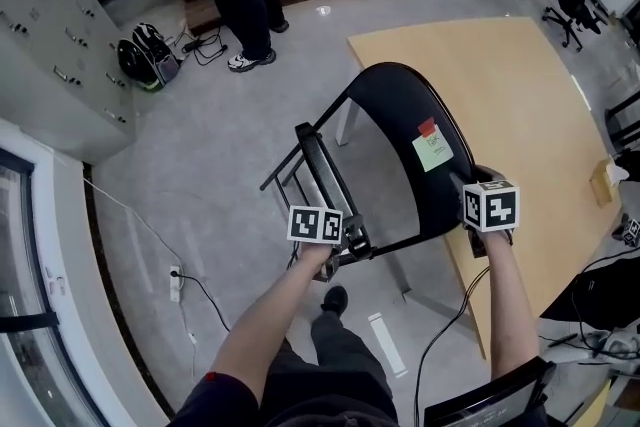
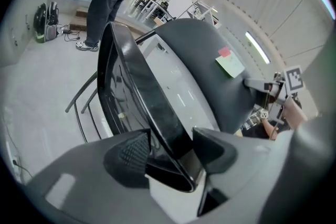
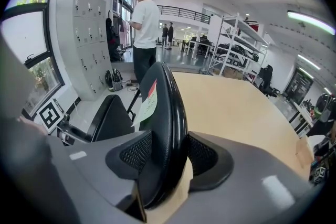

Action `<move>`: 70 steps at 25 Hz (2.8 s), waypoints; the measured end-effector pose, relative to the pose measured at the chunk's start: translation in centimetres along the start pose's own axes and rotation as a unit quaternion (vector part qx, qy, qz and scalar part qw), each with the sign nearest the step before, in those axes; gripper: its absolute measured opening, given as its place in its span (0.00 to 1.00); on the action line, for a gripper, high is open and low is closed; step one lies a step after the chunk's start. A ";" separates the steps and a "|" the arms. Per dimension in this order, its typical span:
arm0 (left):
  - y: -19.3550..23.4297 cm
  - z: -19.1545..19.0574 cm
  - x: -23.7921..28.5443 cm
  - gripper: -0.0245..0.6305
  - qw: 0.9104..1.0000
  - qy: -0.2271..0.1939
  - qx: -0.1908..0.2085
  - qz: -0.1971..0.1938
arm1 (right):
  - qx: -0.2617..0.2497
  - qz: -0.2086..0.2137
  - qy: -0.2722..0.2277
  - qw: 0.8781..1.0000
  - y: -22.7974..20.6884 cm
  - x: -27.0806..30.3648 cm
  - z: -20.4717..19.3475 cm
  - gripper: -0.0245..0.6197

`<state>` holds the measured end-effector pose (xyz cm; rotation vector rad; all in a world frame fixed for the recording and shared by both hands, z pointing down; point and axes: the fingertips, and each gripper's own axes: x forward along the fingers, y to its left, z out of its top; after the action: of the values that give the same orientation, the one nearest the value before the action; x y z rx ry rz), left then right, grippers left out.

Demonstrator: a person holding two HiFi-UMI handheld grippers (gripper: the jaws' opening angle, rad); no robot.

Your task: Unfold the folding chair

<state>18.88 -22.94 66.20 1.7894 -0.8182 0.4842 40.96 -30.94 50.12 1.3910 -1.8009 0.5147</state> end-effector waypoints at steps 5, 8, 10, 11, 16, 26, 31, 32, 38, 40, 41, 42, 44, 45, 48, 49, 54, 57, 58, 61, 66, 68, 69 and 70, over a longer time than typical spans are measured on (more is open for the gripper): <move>1.7 -1.1 -1.9 0.42 0.999 -0.008 -0.031 -0.017 | 0.009 0.006 0.007 1.000 -0.3 0.6 -0.4 0.35; 2.4 -1.6 -2.8 0.42 0.999 -0.016 -0.041 -0.022 | 0.013 0.009 0.012 1.000 -0.3 0.9 -0.5 0.35; 2.8 -1.8 -3.2 0.42 0.999 -0.018 -0.044 -0.025 | 0.015 0.011 0.015 1.000 -0.3 1.1 -0.5 0.35; 2.9 -1.9 -3.4 0.42 0.999 -0.017 -0.044 -0.027 | 0.018 0.012 0.017 1.000 -0.3 1.1 -0.6 0.35; 4.4 -3.0 -4.8 0.45 0.997 -0.018 -0.066 -0.047 | 0.027 0.015 0.033 0.999 -0.2 1.4 -1.0 0.36; 8.0 -6.2 -7.7 0.43 0.992 -0.020 -0.100 -0.074 | 0.053 0.026 0.073 0.996 -0.2 2.6 -2.7 0.36; 9.6 -7.1 -8.7 0.43 0.990 -0.033 -0.105 -0.084 | 0.061 0.023 0.086 0.994 0.3 3.1 -3.2 0.36; 9.9 -7.4 -8.9 0.43 0.990 -0.034 -0.105 -0.085 | 0.062 0.023 0.089 0.994 0.5 3.2 -3.3 0.36; 12.3 -8.9 -10.6 0.42 0.990 -0.031 -0.107 -0.087 | 0.069 0.019 0.105 0.992 1.8 3.0 -3.6 0.37; 13.5 -9.7 -11.4 0.42 0.989 -0.032 -0.118 -0.085 | 0.072 0.019 0.110 0.991 2.2 3.2 -3.8 0.37; 14.2 -10.2 -11.7 0.42 0.988 -0.034 -0.124 -0.083 | 0.075 0.018 0.113 0.991 2.4 3.4 -4.1 0.37; 14.9 -10.8 -12.1 0.41 0.988 -0.036 -0.130 -0.081 | 0.078 0.017 0.116 0.990 2.6 3.6 -4.5 0.37; 16.6 -12.0 -12.9 0.36 0.986 -0.044 -0.140 -0.076 | 0.082 0.017 0.120 0.989 3.6 3.9 -5.2 0.37; 17.5 -12.7 -13.4 0.35 0.985 -0.049 -0.147 -0.074 | 0.083 0.019 0.121 0.989 4.2 4.1 -5.5 0.37; 18.7 -13.7 -14.3 0.35 0.977 -0.077 -0.181 -0.084 | 0.087 0.025 0.129 0.988 4.9 3.7 -5.6 0.37; 18.8 -13.8 -14.4 0.35 0.973 -0.088 -0.192 -0.090 | 0.088 0.025 0.131 0.987 4.9 3.6 -5.5 0.38; 22.7 -15.5 -15.2 0.35 0.966 -0.112 -0.206 -0.105 | 0.102 0.020 0.141 0.985 7.4 4.4 -6.5 0.38; 25.6 -17.1 -15.8 0.35 0.963 -0.117 -0.223 -0.096 | 0.108 0.025 0.148 0.983 9.3 5.0 -7.3 0.38; 26.2 -17.5 -16.1 0.35 0.961 -0.119 -0.231 -0.090 | 0.110 0.027 0.149 0.982 9.5 5.0 -7.4 0.38; 27.7 -18.4 -16.7 0.35 0.954 -0.130 -0.254 -0.089 | 0.115 0.030 0.150 0.982 10.1 4.9 -7.5 0.38; 29.5 -18.7 -17.1 0.35 0.950 -0.137 -0.258 -0.105 | 0.130 0.030 0.155 0.979 10.7 4.8 -7.3 0.39; 30.0 -18.8 -17.1 0.36 0.949 -0.140 -0.261 -0.105 | 0.139 0.029 0.162 0.976 10.7 4.8 -7.7 0.39; 30.3 -18.9 -17.1 0.36 0.949 -0.141 -0.262 -0.105 | 0.143 0.028 0.166 0.975 10.7 4.7 -7.9 0.39; 30.6 -18.9 -17.1 0.36 0.948 -0.142 -0.263 -0.105 | 0.145 0.028 0.168 0.975 10.7 4.6 -7.9 0.39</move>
<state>-13.94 -6.47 81.54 1.4326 -0.8431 -0.1349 33.20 -24.71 60.10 1.3478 -1.5358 1.0123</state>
